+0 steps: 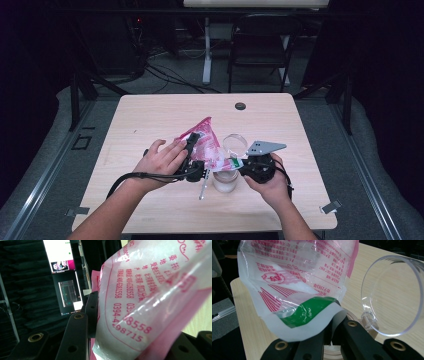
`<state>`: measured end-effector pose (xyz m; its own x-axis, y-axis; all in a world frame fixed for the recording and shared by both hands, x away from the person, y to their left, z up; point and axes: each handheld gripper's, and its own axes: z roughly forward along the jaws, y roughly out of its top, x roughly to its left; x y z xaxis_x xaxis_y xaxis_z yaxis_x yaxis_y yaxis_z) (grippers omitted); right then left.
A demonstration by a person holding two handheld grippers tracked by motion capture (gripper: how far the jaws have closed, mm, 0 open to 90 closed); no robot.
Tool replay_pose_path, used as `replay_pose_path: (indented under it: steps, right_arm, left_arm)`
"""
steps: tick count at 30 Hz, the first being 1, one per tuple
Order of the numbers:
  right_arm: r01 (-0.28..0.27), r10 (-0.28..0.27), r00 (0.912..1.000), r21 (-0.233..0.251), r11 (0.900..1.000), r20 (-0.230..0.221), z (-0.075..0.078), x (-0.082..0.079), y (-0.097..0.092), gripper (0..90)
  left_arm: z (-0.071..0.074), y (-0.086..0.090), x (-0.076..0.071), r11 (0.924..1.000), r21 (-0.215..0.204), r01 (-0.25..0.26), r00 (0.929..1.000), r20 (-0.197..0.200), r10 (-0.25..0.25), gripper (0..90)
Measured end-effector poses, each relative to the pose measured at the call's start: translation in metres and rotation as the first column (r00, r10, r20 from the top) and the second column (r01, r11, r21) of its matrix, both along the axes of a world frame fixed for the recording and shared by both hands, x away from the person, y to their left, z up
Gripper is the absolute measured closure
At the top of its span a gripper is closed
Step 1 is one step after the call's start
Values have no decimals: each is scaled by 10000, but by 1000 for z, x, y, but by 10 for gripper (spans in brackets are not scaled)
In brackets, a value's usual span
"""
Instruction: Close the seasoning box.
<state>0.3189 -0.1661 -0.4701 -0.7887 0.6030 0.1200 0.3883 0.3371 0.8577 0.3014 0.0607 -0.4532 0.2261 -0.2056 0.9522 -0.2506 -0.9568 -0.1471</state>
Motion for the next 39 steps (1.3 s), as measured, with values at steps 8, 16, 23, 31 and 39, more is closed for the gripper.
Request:
replay_pose_path:
  steps: [8, 16, 23, 31, 39]
  right_arm:
    - [155, -156, 9998, 42, 9999, 102, 2, 0, -1, 900]
    - [244, -246, 9996, 108, 9996, 144, 3, -2, -1, 900]
    - [240, -241, 9996, 63, 9997, 116, 2, -1, 0, 900]
    - [199, -199, 9998, 36, 9998, -12, -3, 2, 4, 900]
    - [93, -93, 9999, 29, 10000, -43, -5, 6, 8, 900]
  left_arm:
    - [-1, 0, -2, 9999, 123, 0, 9999, -111, 2, 664]
    - [0, -1, -3, 9999, 155, -4, 9999, -147, 6, 672]
    - [-1, -1, -5, 9996, 262, 69, 9999, -143, -65, 673]
    - [-1, 1, -6, 9993, 379, 62, 9999, -144, -57, 671]
    - [-1, 3, -6, 9996, 289, -60, 9999, -92, 63, 670]
